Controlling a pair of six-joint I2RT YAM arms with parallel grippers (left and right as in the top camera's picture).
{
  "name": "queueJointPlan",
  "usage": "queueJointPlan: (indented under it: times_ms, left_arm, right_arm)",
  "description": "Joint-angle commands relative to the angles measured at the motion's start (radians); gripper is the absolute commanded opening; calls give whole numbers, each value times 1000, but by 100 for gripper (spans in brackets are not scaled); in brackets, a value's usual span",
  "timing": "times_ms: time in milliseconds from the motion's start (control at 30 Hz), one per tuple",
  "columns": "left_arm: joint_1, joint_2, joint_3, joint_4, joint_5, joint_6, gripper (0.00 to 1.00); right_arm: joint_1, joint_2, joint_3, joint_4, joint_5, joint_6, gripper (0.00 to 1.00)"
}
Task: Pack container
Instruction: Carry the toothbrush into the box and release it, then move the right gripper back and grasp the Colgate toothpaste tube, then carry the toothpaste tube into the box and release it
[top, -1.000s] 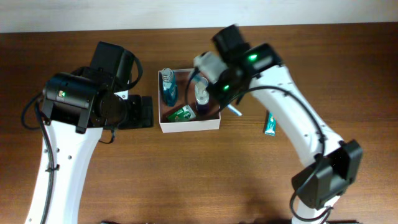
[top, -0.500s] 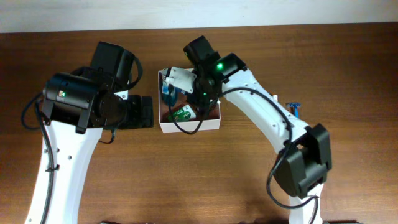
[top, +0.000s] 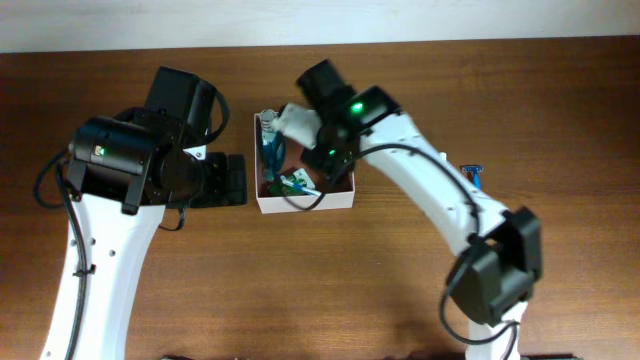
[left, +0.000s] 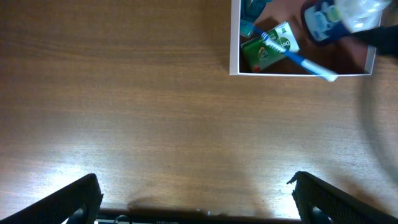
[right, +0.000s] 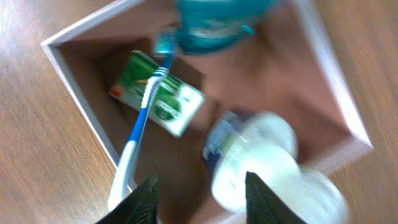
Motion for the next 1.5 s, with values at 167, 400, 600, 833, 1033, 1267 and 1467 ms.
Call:
queueJointPlan:
  times_ms: [167,400,600,833,1033,1267,1467]
  left_arm:
    - [4,-6,12,-1,-7,-10,100]
    - [4,-6,12,-1,-7,-10,100]
    - [4,-6,12,-1,-7,-10,100]
    - [4,-6,12,-1,-7,-10,100]
    - [4,-6,12,-1,-7,-10,100]
    - [4,-6,12,-1,-7,-10,100]
    - [4,-6,12,-1,-7,-10,100]
  right_arm:
    - [-332,-83,-15,-50,8,541,50]
    - [-535,-22,-141,-38,-3,720,50]
    - [-592,27,-315,15,-17,809,52]
    - [-590,54,-516,181,-15,879,44]
    - [-589,54,-567,229,-13,870,17]
    - [-575,19,-488,171,-18,817,6]
    - [-462,-111,-306,63,-36,580,5]
